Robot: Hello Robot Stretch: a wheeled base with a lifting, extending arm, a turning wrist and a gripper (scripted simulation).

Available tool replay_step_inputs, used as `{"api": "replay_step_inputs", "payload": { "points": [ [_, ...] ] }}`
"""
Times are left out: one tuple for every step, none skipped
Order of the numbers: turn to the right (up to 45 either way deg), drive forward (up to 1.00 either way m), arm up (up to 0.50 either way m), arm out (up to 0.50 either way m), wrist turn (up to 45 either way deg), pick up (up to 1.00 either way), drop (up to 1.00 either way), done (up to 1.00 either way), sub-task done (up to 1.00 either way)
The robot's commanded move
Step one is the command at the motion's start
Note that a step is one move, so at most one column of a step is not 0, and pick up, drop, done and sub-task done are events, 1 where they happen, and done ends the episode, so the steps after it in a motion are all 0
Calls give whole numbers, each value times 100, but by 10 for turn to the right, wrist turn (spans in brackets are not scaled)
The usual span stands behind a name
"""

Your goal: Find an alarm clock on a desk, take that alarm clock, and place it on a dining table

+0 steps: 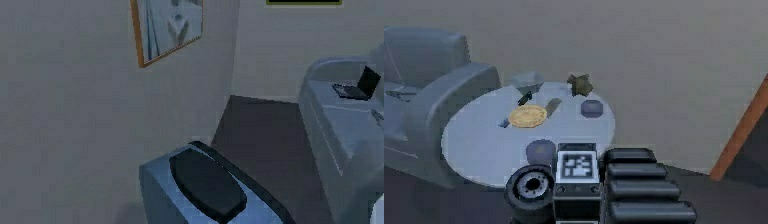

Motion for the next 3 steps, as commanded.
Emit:
{"api": "replay_step_inputs", "payload": {
  "points": [
    [150,0,0,0,0,0,0,0,0],
    [0,100,0,0,0,0,0,0,0],
    [300,0,0,0,0,0,0,0,0]
  ]
}}
